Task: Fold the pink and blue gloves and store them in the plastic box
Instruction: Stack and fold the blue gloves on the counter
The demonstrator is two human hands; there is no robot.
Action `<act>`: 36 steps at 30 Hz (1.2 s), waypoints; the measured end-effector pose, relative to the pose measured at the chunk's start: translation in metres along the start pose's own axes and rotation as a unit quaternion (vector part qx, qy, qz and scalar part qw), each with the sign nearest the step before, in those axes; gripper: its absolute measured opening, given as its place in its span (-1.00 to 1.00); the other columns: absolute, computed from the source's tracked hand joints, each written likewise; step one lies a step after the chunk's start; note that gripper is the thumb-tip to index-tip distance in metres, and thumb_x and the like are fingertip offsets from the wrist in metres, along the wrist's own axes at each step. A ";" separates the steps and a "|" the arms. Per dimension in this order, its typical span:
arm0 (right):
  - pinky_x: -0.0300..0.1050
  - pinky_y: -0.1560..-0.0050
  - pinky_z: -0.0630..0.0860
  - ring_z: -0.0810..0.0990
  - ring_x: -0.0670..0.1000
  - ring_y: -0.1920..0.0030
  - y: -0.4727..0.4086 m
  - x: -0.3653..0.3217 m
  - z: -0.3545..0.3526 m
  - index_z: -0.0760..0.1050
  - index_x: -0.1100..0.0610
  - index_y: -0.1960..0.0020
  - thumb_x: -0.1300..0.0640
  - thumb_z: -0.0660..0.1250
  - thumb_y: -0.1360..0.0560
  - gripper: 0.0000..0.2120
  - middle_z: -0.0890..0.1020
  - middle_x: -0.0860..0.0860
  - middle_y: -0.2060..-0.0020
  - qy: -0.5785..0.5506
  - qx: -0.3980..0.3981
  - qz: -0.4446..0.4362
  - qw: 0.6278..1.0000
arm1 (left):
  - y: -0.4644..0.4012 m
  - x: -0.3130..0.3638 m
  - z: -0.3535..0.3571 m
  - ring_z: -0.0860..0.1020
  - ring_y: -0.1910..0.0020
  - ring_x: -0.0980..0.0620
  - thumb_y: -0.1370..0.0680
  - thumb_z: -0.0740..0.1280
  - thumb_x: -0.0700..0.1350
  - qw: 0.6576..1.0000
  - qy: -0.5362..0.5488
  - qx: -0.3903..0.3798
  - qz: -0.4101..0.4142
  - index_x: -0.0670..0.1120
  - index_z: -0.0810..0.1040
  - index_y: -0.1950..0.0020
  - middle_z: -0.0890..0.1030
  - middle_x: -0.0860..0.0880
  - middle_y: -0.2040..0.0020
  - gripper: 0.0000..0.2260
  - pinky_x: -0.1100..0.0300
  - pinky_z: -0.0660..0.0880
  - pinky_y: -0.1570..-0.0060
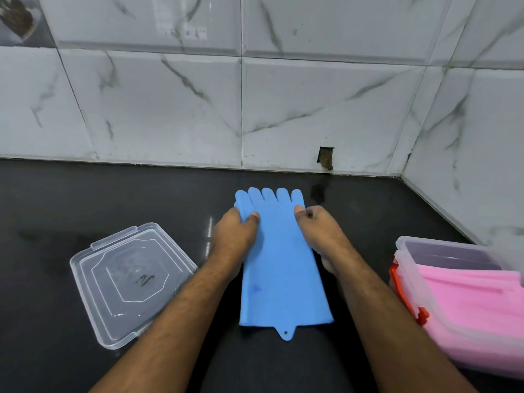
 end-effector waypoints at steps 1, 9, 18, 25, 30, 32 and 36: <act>-0.02 0.07 0.61 0.65 0.03 -0.01 0.001 0.002 0.004 0.40 0.16 -0.35 -0.20 0.17 -0.64 -0.51 0.62 0.04 -0.17 -0.028 -0.016 0.015 0.999 | -0.003 -0.003 -0.004 0.66 -0.07 -0.13 -0.65 0.30 -0.01 1.000 0.010 0.017 -0.011 -0.12 0.56 -0.11 0.68 -0.10 -0.12 -0.81 -0.12 0.61 -0.15; -0.12 0.33 0.59 0.70 0.01 0.09 0.015 0.001 0.025 0.16 -0.04 -0.53 -0.24 0.25 -0.59 -0.39 0.64 -0.01 -0.03 0.050 -0.141 0.034 0.988 | 0.000 -0.008 -0.009 0.59 -0.22 -0.12 -0.57 0.36 0.25 0.986 0.136 -0.011 -0.092 -0.01 0.15 -0.53 0.52 -0.05 -0.32 -0.32 -0.13 0.56 -0.27; -0.13 0.26 0.49 0.56 0.04 0.04 0.013 -0.011 0.011 0.26 0.18 -0.48 -0.24 0.16 -0.64 -0.40 0.56 0.10 -0.25 0.288 -0.071 -0.023 0.955 | 0.025 0.005 -0.016 0.58 -0.03 -0.11 -0.60 0.38 0.13 0.969 -0.236 -0.070 -0.028 0.03 0.12 -0.59 0.51 -0.16 -0.36 -0.33 -0.03 0.65 0.02; 0.04 0.19 0.66 0.69 0.08 0.26 0.021 -0.003 0.007 0.26 0.19 -0.39 -0.10 0.12 -0.69 -0.57 0.65 0.15 0.01 0.332 -0.120 0.037 0.935 | 0.032 0.003 -0.012 0.67 0.08 -0.22 -0.63 0.38 -0.01 0.948 -0.297 -0.100 -0.059 -0.08 0.10 -0.53 0.50 -0.16 -0.22 -0.39 -0.15 0.70 0.16; -0.13 0.47 0.58 0.59 0.02 0.53 0.027 -0.002 0.007 0.19 0.12 -0.38 0.04 0.17 -0.67 -0.65 0.63 0.16 0.07 0.346 -0.135 0.042 0.927 | 0.027 0.001 -0.012 0.64 0.20 -0.19 -0.61 0.41 -0.06 0.956 -0.274 -0.095 -0.050 -0.10 0.14 -0.42 0.49 -0.15 -0.12 -0.46 -0.03 0.67 0.32; -0.21 0.54 0.49 0.54 -0.01 0.59 0.026 -0.008 0.012 0.24 -0.02 -0.23 0.14 0.15 -0.64 -0.80 0.61 0.13 0.10 0.316 -0.149 -0.001 0.937 | 0.021 0.003 -0.014 0.61 0.15 -0.14 -0.61 0.40 -0.07 0.964 -0.250 -0.081 -0.026 -0.05 0.24 -0.29 0.54 -0.15 -0.13 -0.61 0.02 0.63 0.24; -0.26 0.59 0.43 0.53 -0.04 0.59 0.031 -0.016 0.023 0.45 0.02 -0.11 0.19 0.16 -0.66 -0.87 0.60 0.07 0.38 0.125 -0.189 -0.026 0.974 | 0.012 -0.005 -0.014 0.60 0.52 -0.06 -0.62 0.40 -0.13 0.988 -0.122 -0.073 -0.053 -0.14 0.45 -0.04 0.65 -0.13 0.25 -0.84 0.19 0.53 0.55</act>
Point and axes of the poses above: each hand's wrist, its own y-axis away from the middle knuckle, its own z-axis out of the palm, x = y × z, the point moved 9 cm from there along -y, towards the middle knuckle
